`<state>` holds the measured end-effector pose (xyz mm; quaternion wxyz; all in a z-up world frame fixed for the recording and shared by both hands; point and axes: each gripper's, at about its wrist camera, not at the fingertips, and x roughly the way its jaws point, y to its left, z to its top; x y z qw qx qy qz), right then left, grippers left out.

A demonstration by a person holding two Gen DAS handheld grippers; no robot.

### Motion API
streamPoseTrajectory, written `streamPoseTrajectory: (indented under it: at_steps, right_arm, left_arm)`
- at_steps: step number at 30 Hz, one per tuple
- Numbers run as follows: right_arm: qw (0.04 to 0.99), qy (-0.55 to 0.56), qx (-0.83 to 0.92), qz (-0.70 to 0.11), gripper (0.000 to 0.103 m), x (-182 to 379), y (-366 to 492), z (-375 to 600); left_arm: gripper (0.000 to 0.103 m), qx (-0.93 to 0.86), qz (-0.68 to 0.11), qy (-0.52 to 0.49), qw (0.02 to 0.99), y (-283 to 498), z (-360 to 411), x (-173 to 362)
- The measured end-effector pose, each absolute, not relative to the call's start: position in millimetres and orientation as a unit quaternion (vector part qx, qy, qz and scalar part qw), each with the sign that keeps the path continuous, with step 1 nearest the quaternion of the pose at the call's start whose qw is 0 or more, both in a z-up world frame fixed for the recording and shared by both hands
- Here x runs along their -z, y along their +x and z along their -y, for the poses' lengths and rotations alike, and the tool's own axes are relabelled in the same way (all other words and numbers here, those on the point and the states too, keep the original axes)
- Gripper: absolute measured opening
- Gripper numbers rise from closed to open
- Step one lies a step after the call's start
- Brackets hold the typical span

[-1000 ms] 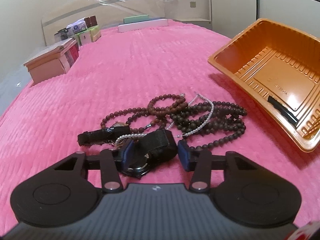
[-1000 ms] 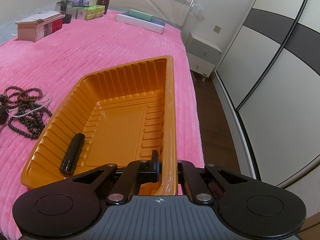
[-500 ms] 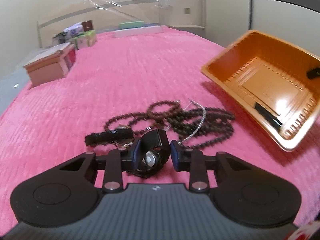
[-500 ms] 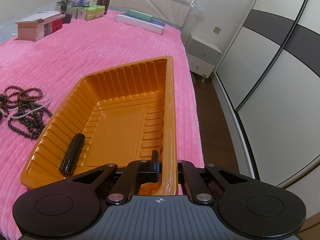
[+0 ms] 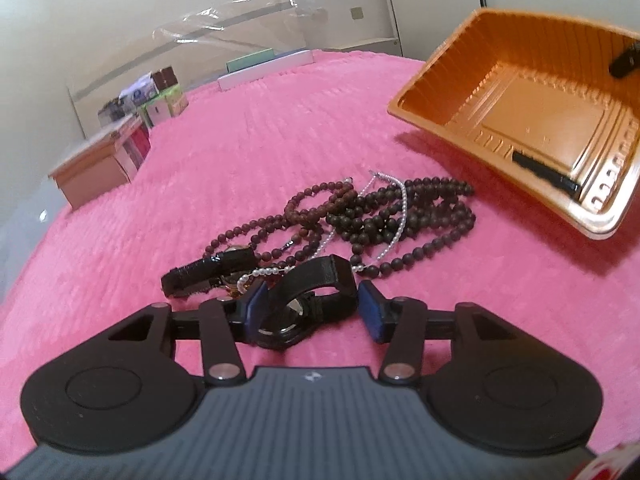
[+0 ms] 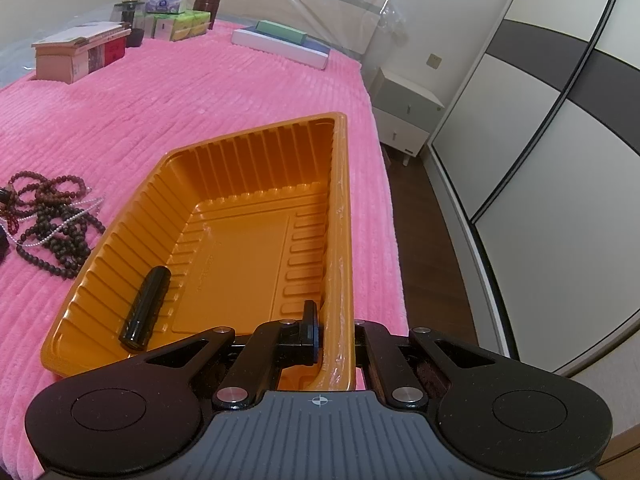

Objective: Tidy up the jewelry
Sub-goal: 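Move the left tool to the black watch and close on it, then carry the black watch into the tray and open the left tool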

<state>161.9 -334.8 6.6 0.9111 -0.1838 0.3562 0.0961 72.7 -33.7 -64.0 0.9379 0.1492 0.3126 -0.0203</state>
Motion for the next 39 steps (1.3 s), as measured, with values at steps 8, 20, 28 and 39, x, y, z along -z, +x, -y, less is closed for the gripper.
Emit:
streamPoseTrajectory:
  at_steps: [8,20,28,39]
  right_arm:
    - [0.911,-0.184,-0.093,-0.357,0.003,-4.5,161.9,333.7]
    - [0.911,-0.184,-0.093,-0.357,0.003,-4.1,161.7,333.8]
    - [0.911,-0.183,-0.094,-0.357,0.003,-3.9,161.3,333.3]
    - [0.912,-0.181,-0.093,-0.355,0.003,-4.3,159.2,330.5]
  left_arm:
    - [0.053,0.029,-0.313,0.192,0.929,73.1,41.0,73.6]
    - [0.027,0.023,-0.316,0.158,0.935,71.1,27.8,45.1]
    - [0.027,0.036,-0.311,0.132,0.94,48.4,18.9,20.2]
    - [0.027,0.081,-0.299,0.106,0.945,47.8,39.3,0.9]
